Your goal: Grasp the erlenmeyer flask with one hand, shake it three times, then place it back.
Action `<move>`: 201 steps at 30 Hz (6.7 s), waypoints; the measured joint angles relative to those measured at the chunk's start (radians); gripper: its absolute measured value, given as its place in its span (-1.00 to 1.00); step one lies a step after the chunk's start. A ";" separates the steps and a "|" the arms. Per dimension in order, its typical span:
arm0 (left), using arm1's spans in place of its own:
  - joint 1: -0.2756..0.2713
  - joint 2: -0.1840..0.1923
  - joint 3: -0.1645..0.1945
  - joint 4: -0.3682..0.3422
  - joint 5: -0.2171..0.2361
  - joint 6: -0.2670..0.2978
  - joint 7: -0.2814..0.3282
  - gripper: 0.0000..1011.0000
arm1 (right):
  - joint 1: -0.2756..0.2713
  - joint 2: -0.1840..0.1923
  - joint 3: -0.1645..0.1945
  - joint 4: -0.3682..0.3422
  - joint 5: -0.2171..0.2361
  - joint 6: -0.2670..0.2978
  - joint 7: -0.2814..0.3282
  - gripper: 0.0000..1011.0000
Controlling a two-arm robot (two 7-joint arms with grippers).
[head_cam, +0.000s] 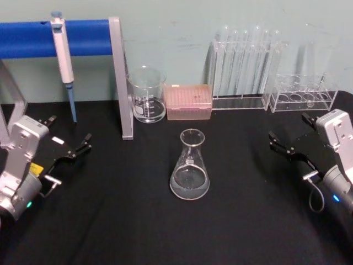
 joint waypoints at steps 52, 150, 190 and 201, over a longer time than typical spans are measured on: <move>0.000 0.000 0.000 0.000 0.000 0.000 0.000 0.98 | -0.004 -0.004 0.011 -0.001 0.001 0.000 0.007 0.98; 0.000 0.000 0.000 0.000 0.000 0.000 0.000 0.98 | 0.109 -0.195 -0.038 0.034 0.113 0.078 0.582 0.98; 0.000 0.000 0.000 0.000 0.000 0.000 0.000 0.98 | 0.139 -0.237 -0.040 0.082 0.086 0.078 0.564 0.98; 0.000 0.000 0.000 0.000 0.000 0.000 0.000 0.98 | 0.137 -0.236 -0.039 0.080 0.084 0.078 0.561 0.98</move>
